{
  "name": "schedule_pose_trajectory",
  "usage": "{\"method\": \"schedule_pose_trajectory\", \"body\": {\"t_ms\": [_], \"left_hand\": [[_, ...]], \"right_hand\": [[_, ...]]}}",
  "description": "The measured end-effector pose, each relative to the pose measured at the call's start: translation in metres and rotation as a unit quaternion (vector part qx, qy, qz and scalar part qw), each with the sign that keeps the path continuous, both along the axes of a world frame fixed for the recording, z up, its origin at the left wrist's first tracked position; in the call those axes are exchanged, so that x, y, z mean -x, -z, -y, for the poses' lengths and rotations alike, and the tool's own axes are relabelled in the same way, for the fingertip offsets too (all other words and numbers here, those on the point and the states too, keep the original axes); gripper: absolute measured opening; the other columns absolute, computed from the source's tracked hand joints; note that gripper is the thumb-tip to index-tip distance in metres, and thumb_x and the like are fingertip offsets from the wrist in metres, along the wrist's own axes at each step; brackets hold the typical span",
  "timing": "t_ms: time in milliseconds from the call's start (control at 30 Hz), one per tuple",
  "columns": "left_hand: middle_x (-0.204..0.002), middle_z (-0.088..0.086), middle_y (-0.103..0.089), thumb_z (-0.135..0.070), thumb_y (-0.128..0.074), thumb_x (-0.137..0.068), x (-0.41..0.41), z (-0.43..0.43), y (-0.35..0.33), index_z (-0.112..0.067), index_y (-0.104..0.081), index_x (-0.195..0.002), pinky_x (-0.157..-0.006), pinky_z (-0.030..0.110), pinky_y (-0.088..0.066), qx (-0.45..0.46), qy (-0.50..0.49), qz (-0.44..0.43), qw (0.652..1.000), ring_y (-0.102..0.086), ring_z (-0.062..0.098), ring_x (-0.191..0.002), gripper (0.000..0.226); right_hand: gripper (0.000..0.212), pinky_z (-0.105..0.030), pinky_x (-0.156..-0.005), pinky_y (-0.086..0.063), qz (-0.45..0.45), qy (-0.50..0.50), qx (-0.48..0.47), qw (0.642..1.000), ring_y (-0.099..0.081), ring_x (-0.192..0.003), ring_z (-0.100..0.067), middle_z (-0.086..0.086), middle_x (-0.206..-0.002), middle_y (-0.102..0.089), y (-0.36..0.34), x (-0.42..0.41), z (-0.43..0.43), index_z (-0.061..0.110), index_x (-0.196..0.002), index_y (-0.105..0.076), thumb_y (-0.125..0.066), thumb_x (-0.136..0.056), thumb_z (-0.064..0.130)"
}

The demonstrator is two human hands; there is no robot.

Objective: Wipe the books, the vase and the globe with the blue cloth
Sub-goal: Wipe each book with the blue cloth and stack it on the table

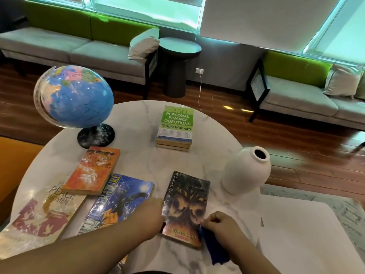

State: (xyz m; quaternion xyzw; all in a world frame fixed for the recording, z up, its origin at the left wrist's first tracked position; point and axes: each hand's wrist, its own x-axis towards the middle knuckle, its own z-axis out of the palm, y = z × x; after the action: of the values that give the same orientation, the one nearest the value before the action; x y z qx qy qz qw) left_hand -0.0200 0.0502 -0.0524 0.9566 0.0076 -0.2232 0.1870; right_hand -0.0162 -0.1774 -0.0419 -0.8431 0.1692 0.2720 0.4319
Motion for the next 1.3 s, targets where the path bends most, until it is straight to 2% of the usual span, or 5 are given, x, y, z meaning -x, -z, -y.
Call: {"method": "schedule_pose_trajectory", "body": {"t_ms": [100,267,467,833,1300], "left_hand": [[-0.094,-0.002,-0.057,-0.026,-0.055,-0.092,-0.002,0.002,-0.004,-0.024,-0.05,-0.092,-0.08,0.027,-0.046,0.027,-0.047,-0.04,0.998,-0.058,0.019,-0.097,0.006],[-0.07,-0.01,-0.038,-0.026,-0.051,-0.093,-0.01,0.005,-0.014,-0.024,-0.032,-0.066,-0.074,0.02,-0.038,0.061,-0.122,-0.09,0.987,-0.058,0.022,-0.096,0.033],[-0.084,0.003,-0.063,-0.013,-0.063,-0.085,-0.002,0.003,-0.012,-0.011,-0.062,-0.09,-0.058,0.022,-0.045,0.213,-0.204,-0.151,0.943,-0.062,0.019,-0.077,0.005],[-0.092,0.015,-0.053,0.004,-0.048,-0.092,-0.001,-0.008,-0.021,-0.026,-0.047,-0.115,-0.057,0.032,-0.051,0.411,-0.251,-0.096,0.871,-0.05,0.025,-0.073,0.038],[-0.091,0.011,-0.061,0.004,-0.051,-0.094,-0.083,-0.043,-0.059,-0.013,-0.05,-0.121,-0.051,0.028,-0.057,0.528,-0.345,0.012,0.776,-0.063,0.023,-0.072,0.032]], "right_hand": [[0.021,-0.029,-0.079,-0.051,-0.025,-0.045,0.055,0.997,-0.061,-0.09,-0.017,0.001,-0.094,-0.065,0.003,-0.002,-0.008,0.02,-0.092,-0.062,-0.071,-0.079,0.034],[0.025,-0.027,-0.08,-0.049,-0.02,-0.081,0.093,0.992,-0.059,-0.089,-0.013,0.002,-0.095,-0.064,0.0,-0.003,-0.014,0.022,-0.099,-0.061,-0.068,-0.08,0.035],[0.015,-0.03,-0.086,-0.051,-0.029,-0.072,0.075,0.994,-0.059,-0.089,-0.014,0.004,-0.092,-0.064,-0.003,-0.006,-0.008,0.023,-0.093,-0.063,-0.068,-0.081,0.029],[0.032,-0.008,-0.059,-0.043,-0.084,-0.032,-0.119,0.989,-0.066,-0.085,-0.006,0.007,-0.09,-0.073,-0.011,0.0,-0.013,0.024,-0.11,-0.063,-0.067,-0.084,0.007],[0.053,-0.029,-0.075,-0.053,0.063,0.02,-0.259,0.964,-0.066,-0.097,-0.018,0.006,-0.105,-0.07,-0.048,-0.076,-0.05,0.044,-0.126,-0.048,-0.067,-0.088,0.013]]}}
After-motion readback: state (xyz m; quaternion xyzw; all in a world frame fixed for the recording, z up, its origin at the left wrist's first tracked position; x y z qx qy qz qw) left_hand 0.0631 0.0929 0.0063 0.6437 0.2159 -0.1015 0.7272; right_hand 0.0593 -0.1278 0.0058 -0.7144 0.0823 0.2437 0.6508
